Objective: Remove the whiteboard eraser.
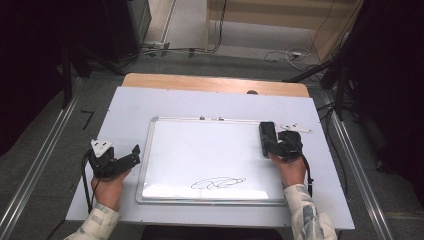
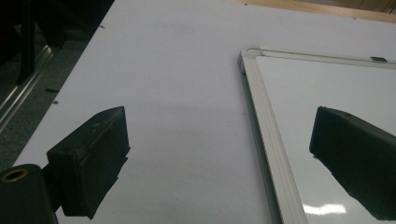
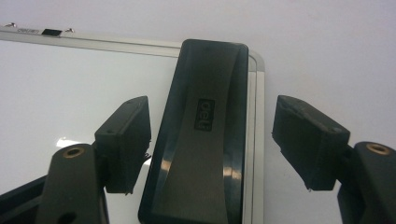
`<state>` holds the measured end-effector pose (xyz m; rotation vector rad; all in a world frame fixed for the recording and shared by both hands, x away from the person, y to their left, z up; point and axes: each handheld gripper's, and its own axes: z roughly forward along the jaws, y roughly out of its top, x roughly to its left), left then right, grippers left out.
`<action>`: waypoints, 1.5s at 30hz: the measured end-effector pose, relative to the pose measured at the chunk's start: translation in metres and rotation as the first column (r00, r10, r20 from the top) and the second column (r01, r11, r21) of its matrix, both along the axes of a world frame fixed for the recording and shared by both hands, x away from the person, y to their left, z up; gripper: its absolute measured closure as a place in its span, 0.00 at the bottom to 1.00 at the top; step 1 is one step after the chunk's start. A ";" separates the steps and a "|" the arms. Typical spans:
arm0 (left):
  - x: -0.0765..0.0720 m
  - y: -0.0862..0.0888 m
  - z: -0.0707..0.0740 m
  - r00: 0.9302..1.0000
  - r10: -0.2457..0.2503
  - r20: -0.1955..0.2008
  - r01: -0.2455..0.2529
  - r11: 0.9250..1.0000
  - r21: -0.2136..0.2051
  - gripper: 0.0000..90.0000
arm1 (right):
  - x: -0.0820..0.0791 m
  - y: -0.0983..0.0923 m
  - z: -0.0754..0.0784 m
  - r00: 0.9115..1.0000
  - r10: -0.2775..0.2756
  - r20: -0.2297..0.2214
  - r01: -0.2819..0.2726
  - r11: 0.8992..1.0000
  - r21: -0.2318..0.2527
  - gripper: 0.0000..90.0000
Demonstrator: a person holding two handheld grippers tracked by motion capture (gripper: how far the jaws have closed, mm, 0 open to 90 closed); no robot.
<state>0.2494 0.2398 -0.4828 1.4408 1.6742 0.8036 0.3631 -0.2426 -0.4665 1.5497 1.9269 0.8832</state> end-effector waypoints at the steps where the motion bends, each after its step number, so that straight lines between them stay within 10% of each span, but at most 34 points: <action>1: 0.000 0.000 0.000 1.000 0.000 0.000 0.000 1.000 0.000 0.06 | 0.000 0.000 0.000 1.000 0.000 0.000 0.000 1.000 0.000 0.31; 19: -0.001 0.001 0.001 1.000 0.005 0.011 -0.005 1.000 -0.009 0.06 | 0.038 0.014 -0.005 0.997 -0.051 -0.063 0.050 0.999 -0.011 0.42; 45: 0.000 0.003 0.001 1.000 0.009 0.014 -0.009 1.000 -0.015 0.06 | 0.049 0.021 -0.015 0.993 -0.070 -0.091 0.067 0.997 -0.041 0.41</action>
